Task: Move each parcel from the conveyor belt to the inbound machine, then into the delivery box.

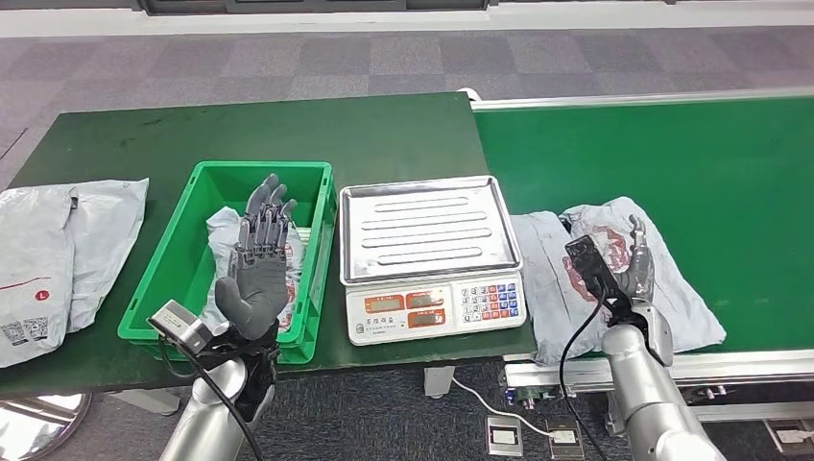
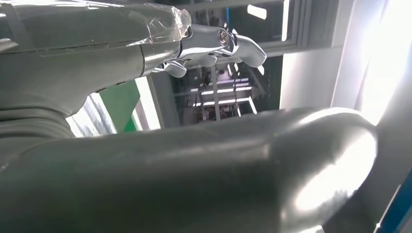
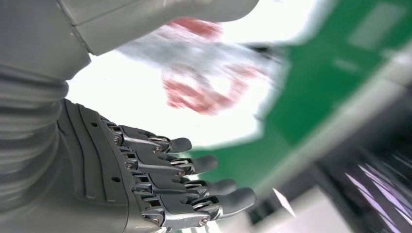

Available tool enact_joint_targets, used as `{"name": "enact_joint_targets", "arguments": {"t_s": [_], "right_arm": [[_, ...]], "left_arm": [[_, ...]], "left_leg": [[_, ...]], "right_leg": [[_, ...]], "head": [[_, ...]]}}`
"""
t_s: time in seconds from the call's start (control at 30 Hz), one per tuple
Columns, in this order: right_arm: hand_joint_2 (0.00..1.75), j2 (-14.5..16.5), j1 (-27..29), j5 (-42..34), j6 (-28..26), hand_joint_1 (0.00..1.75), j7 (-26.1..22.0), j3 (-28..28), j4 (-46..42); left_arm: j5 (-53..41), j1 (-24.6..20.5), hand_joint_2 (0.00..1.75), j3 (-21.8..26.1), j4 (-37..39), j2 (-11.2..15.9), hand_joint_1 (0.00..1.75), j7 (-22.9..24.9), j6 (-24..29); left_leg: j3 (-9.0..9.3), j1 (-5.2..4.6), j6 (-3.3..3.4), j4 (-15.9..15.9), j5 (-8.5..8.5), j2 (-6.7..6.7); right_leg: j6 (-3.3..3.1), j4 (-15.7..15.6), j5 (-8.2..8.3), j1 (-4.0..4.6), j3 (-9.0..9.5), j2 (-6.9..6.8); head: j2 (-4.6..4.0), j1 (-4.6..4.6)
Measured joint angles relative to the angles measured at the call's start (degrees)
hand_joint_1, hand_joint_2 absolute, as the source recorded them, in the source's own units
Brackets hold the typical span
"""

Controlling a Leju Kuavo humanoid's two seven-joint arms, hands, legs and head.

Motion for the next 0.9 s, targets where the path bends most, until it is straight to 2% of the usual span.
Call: {"name": "enact_joint_targets", "arguments": {"t_s": [0.07,0.2,0.33,0.4,0.47,0.6,0.67,0.77,0.9], "right_arm": [[1.75,-1.4,-1.7,3.2,2.7,0.00,5.9,0.0,4.8],[1.75,-3.6,-3.8,6.9,5.1,0.00,13.4,0.0,12.4],[1.75,-5.4,-5.1,9.4,8.2,0.00,18.8,0.0,17.4],[1.75,-6.0,-5.6,9.9,11.1,0.00,20.0,0.0,18.7],[1.75,-6.3,-6.2,9.1,16.4,0.00,18.0,0.0,19.8],[1.75,-6.8,-7.7,6.1,31.7,0.00,6.9,0.0,20.8],[1.75,-7.1,-8.3,6.0,36.6,0.00,3.5,0.2,21.1],[1.75,-7.2,-8.5,6.8,38.9,0.00,1.5,0.9,21.2],[1.75,-7.3,-8.2,7.0,39.1,0.00,-0.8,2.4,21.2]], "left_arm": [[0.6,0.0,0.00,0.0,0.2,0.0,0.00,0.1,-0.6],[1.5,-0.1,0.00,0.0,0.7,0.0,0.00,0.0,-0.8],[1.5,-0.2,0.00,0.0,0.7,0.0,0.00,0.1,0.0],[1.6,-0.1,0.00,0.0,0.7,0.0,0.00,0.3,0.1],[1.8,-0.2,0.00,0.0,0.7,0.0,0.00,0.5,0.1],[4.0,-0.6,0.00,0.2,0.9,0.2,0.00,1.5,-2.1],[4.7,-1.1,0.00,0.4,1.2,0.2,0.00,2.0,-3.1],[4.5,-1.6,0.00,0.5,1.3,0.2,0.00,2.4,-3.3],[3.9,-1.6,0.00,0.9,1.2,0.2,0.00,2.8,-3.2]], "left_leg": [[-0.03,0.00,0.00,0.0,0.00,-0.08],[-0.07,-0.02,0.01,0.0,0.00,-0.12],[-0.07,-0.04,0.01,0.0,0.00,-0.13],[-0.06,-0.04,0.01,0.0,0.00,-0.13],[-0.05,-0.02,0.01,0.0,0.00,-0.13],[0.05,0.09,-0.05,0.0,-0.09,0.13],[0.16,0.13,-0.10,0.0,-0.18,0.47],[0.36,0.14,-0.12,0.0,-0.21,0.73],[0.48,0.19,-0.13,0.0,-0.20,0.77]], "right_leg": [[0.01,0.0,-0.01,0.00,0.01,-0.06],[0.02,0.0,-0.01,-0.02,0.01,-0.12],[0.03,0.0,-0.01,-0.03,0.01,-0.12],[0.03,0.0,-0.01,-0.03,0.02,-0.12],[0.04,0.0,-0.02,-0.01,0.04,-0.12],[0.02,0.0,0.00,0.12,0.09,0.13],[-0.01,-0.1,0.06,0.15,0.13,0.51],[-0.02,-0.1,0.11,0.17,0.23,0.80],[-0.08,-0.1,0.16,0.24,0.33,0.83]], "head": [[0.00,0.00],[0.00,0.00],[0.00,0.00],[0.00,0.00],[0.00,0.00],[0.00,0.01],[0.00,0.02],[0.00,0.02],[0.00,0.02]]}}
